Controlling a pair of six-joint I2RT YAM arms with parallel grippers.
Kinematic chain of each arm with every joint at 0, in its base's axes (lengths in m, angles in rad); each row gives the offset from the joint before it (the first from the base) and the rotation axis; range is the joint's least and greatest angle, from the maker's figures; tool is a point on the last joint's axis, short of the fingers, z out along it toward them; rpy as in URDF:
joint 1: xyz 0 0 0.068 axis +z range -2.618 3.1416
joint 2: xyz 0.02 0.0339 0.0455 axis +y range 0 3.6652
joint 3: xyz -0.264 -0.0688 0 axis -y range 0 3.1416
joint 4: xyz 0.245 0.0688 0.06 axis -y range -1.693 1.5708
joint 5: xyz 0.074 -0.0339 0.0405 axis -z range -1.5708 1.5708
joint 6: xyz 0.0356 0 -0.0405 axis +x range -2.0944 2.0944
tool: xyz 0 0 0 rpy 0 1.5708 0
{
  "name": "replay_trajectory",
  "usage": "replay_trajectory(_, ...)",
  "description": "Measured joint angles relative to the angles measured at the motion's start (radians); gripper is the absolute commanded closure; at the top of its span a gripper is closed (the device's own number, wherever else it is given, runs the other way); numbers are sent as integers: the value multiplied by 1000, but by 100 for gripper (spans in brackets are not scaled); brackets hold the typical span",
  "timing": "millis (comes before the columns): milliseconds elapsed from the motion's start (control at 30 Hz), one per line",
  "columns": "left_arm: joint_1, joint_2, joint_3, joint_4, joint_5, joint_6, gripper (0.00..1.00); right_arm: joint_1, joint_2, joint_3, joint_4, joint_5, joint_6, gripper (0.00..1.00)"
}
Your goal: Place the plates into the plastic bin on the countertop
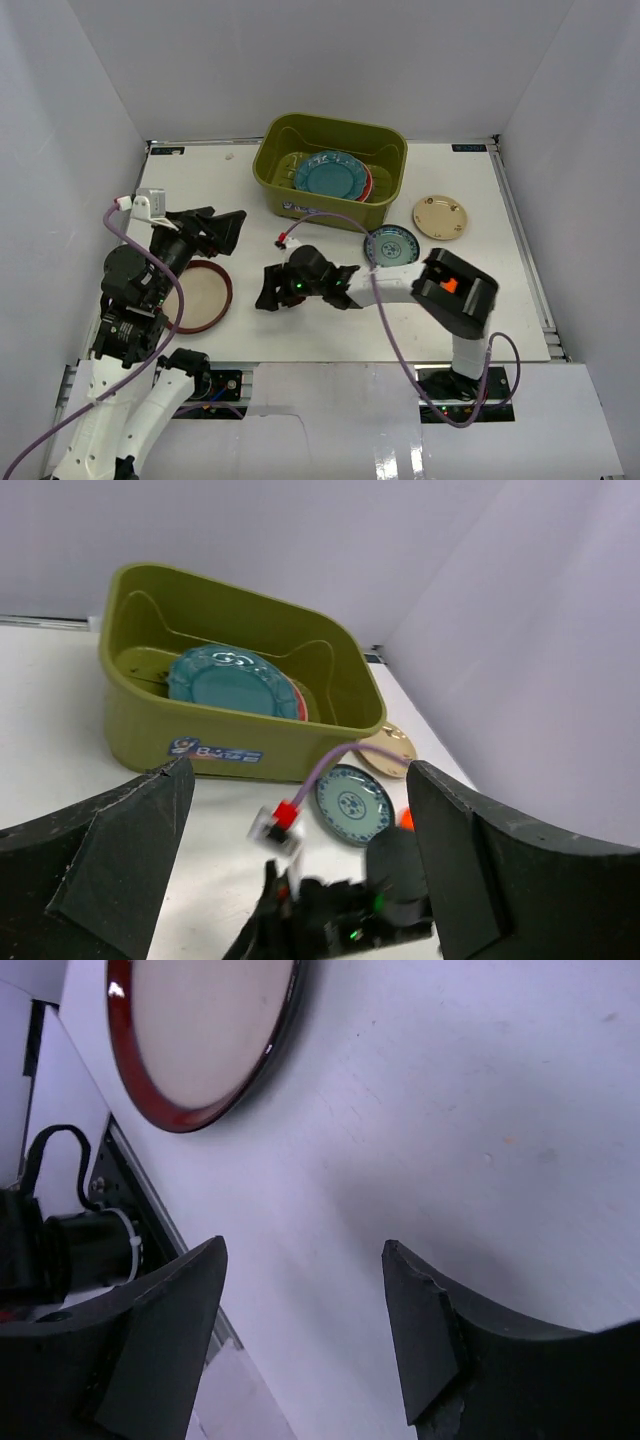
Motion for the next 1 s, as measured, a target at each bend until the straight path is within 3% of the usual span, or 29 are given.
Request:
replay_trajectory(133, 0, -11, -8, -40, -53, 2, 2, 55, 223, 150, 17, -21, 47, 24)
replay_trajectory(267, -1, -12, -27, -74, -68, 0, 2, 82, 389, 344, 69, -31, 105, 28)
replay_trajectory(433, -22, -32, -62, -94, -77, -8, 2, 92, 509, 473, 97, 4, 192, 46)
replay_trajectory(533, -45, -58, -79, -97, -78, -11, 2, 92, 545, 505, 98, 41, 243, 67)
replay_trajectory(600, -61, -81, -93, -98, -80, -10, 2, 92, 554, 505, 97, 55, 280, 91)
replay_trajectory(800, -109, -116, -110, -114, -131, 10, 2, 85, 486, 378, 151, 95, 348, 92)
replay_trajectory(1000, -144, -136, -85, -137, -192, 35, 2, 13, 182, 77, 51, 84, 252, 92)
